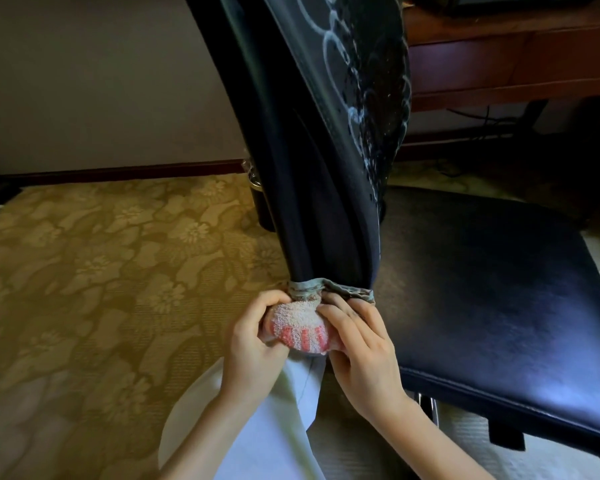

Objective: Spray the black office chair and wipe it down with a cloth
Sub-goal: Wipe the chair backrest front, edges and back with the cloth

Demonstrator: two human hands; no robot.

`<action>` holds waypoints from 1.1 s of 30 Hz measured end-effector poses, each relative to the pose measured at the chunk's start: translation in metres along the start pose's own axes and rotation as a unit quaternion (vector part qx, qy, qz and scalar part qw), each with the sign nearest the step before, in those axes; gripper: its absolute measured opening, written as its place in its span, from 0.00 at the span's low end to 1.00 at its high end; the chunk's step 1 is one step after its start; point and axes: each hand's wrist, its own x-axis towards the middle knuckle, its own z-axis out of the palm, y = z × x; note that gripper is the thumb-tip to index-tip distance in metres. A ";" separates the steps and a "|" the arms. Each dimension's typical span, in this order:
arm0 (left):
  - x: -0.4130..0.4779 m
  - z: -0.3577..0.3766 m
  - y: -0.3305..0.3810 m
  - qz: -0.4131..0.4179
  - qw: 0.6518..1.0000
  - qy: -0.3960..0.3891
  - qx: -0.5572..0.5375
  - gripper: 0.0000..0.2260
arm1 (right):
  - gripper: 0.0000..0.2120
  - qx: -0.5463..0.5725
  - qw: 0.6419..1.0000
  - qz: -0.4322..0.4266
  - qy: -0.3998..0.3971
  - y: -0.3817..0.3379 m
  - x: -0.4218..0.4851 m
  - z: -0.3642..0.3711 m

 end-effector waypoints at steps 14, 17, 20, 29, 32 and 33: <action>-0.004 -0.016 0.077 0.113 0.986 0.085 0.087 0.29 | 0.13 0.013 0.993 -0.114 0.040 -0.034 0.050 -0.081; 0.005 -0.021 0.090 0.148 0.977 0.108 0.109 0.25 | 0.12 0.018 0.990 -0.128 0.048 -0.032 0.062 -0.085; 0.002 -0.017 0.080 0.153 0.972 0.109 0.138 0.26 | 0.14 0.000 0.991 -0.126 0.039 -0.021 0.047 -0.071; -0.014 0.002 0.023 0.099 0.979 0.043 0.173 0.23 | 0.15 0.032 0.999 -0.033 0.027 0.011 -0.021 -0.007; -0.013 0.006 0.016 0.083 0.975 0.013 0.206 0.21 | 0.17 0.054 0.998 -0.007 0.028 0.019 -0.035 0.009; -0.012 0.007 0.016 0.075 0.974 0.009 0.215 0.19 | 0.17 0.057 0.998 -0.001 0.031 0.021 -0.037 0.013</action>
